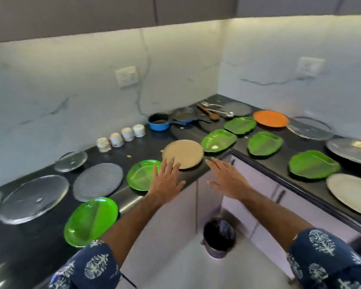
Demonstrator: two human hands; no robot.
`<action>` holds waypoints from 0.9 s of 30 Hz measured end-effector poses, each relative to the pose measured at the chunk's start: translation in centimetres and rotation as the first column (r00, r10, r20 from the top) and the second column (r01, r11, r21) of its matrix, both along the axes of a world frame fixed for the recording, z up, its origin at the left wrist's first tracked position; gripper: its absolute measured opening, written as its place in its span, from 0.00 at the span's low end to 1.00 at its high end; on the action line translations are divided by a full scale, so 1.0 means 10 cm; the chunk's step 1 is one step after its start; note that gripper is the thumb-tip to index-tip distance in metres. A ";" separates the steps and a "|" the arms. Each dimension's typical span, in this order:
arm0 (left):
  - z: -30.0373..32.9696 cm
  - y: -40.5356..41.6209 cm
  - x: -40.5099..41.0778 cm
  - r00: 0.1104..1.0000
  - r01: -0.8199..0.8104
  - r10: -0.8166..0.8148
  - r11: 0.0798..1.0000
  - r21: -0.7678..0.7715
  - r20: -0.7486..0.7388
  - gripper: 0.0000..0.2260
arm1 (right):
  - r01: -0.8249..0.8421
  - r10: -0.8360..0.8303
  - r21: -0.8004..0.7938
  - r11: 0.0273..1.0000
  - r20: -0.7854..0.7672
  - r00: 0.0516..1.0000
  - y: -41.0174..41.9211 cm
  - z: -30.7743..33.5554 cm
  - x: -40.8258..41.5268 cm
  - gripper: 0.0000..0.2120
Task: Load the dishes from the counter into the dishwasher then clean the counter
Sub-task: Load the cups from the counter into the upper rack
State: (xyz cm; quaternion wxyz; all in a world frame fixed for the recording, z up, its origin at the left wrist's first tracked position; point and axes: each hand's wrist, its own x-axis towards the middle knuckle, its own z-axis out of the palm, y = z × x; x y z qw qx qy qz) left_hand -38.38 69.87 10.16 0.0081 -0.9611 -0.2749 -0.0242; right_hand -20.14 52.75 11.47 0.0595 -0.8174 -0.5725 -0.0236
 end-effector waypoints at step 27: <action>-0.53 4.28 -0.75 0.821 -0.537 0.561 0.822 -0.191 0.106 0.27 | -0.483 0.481 -0.018 0.875 -0.070 0.874 5.50 -0.55 -0.40 0.29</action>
